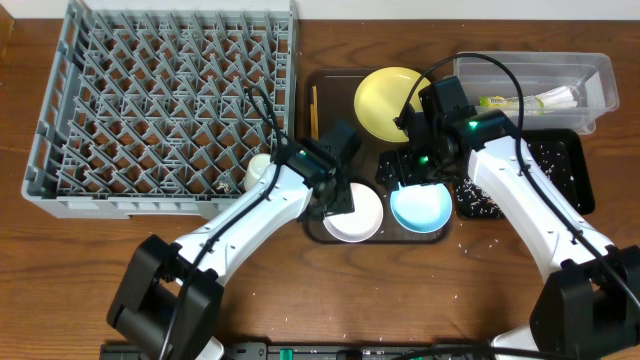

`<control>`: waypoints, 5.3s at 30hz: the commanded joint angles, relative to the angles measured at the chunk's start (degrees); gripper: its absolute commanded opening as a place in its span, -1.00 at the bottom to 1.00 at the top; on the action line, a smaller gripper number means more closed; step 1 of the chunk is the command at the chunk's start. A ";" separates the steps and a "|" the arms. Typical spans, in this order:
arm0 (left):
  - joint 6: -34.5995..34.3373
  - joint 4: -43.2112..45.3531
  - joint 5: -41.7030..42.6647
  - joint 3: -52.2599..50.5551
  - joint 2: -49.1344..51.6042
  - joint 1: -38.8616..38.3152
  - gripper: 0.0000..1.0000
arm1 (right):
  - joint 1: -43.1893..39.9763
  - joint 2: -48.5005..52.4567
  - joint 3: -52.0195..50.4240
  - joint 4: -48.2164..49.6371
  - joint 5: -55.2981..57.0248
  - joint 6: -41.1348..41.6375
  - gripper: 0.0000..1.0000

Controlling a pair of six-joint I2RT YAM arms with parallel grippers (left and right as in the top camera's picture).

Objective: Sort waste into correct bins and load items into the dishwasher

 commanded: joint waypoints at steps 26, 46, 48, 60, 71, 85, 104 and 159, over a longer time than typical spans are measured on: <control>-7.32 11.54 0.85 -10.10 1.44 -0.20 -0.31 | -5.31 -3.48 2.75 2.54 -0.46 2.64 0.81; -7.30 13.70 3.43 -10.10 4.39 -0.17 -0.42 | -37.35 -16.24 7.98 4.24 -1.14 10.62 0.82; -7.30 13.70 3.43 -10.10 4.39 -0.17 -0.43 | -38.86 -16.24 7.98 4.46 -1.20 11.37 0.82; -3.39 15.98 5.75 -10.08 4.00 -0.17 -0.85 | -39.21 -16.24 7.98 3.54 -1.11 11.69 0.99; 6.27 17.94 11.47 -8.66 -4.02 1.29 -0.85 | -39.21 -16.24 7.98 3.54 -1.11 11.69 0.98; 11.72 11.15 -3.21 -6.01 -16.81 10.86 -0.85 | -39.21 -16.24 7.98 3.54 -1.11 11.69 0.99; 32.74 -8.37 -55.78 31.45 -1.05 17.05 -0.85 | -39.21 -16.24 7.98 3.54 -1.11 11.69 0.98; 23.58 1.22 -83.43 15.28 17.57 6.45 -0.86 | -39.10 -16.04 7.98 3.34 -1.07 11.69 0.99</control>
